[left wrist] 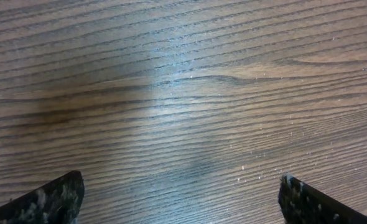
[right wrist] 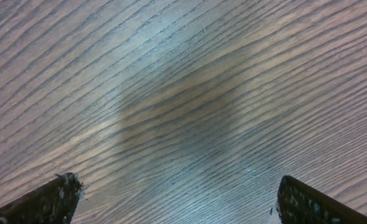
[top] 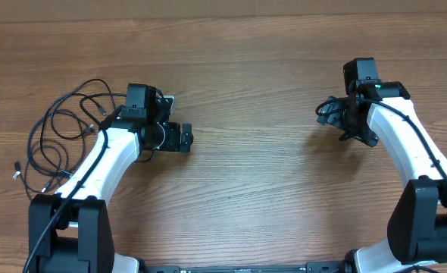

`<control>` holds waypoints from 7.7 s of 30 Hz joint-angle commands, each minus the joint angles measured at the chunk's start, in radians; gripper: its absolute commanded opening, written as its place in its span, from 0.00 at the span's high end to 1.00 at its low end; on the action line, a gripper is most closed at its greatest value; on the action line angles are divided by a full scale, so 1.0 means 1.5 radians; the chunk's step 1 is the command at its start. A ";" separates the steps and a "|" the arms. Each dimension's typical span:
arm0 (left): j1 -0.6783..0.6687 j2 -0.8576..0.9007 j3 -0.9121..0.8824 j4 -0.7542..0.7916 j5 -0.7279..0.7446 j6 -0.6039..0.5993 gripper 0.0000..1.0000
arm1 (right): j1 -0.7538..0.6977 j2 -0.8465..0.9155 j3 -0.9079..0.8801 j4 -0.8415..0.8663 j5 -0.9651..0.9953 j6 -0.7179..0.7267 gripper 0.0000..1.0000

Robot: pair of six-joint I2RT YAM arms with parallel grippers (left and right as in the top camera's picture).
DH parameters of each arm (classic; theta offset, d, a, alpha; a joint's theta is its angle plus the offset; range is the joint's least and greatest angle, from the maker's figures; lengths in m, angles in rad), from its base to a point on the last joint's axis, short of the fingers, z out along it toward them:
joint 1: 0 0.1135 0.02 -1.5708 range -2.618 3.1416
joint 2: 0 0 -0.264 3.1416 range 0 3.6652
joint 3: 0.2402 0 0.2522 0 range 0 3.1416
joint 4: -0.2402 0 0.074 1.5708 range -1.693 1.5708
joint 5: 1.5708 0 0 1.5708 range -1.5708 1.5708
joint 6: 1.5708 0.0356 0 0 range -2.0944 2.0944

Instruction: Untangle cables

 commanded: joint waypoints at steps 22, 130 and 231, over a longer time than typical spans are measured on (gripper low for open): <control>-0.001 0.002 -0.004 0.001 -0.007 -0.007 0.01 | 0.002 0.004 -0.003 0.001 0.010 -0.001 0.00; -0.005 -0.702 -0.668 0.628 -0.046 -0.004 0.01 | 0.002 0.004 -0.003 0.001 0.010 -0.001 0.00; 0.031 -1.085 -0.668 0.350 -0.091 0.031 0.01 | 0.002 0.004 -0.003 0.001 0.010 -0.001 0.00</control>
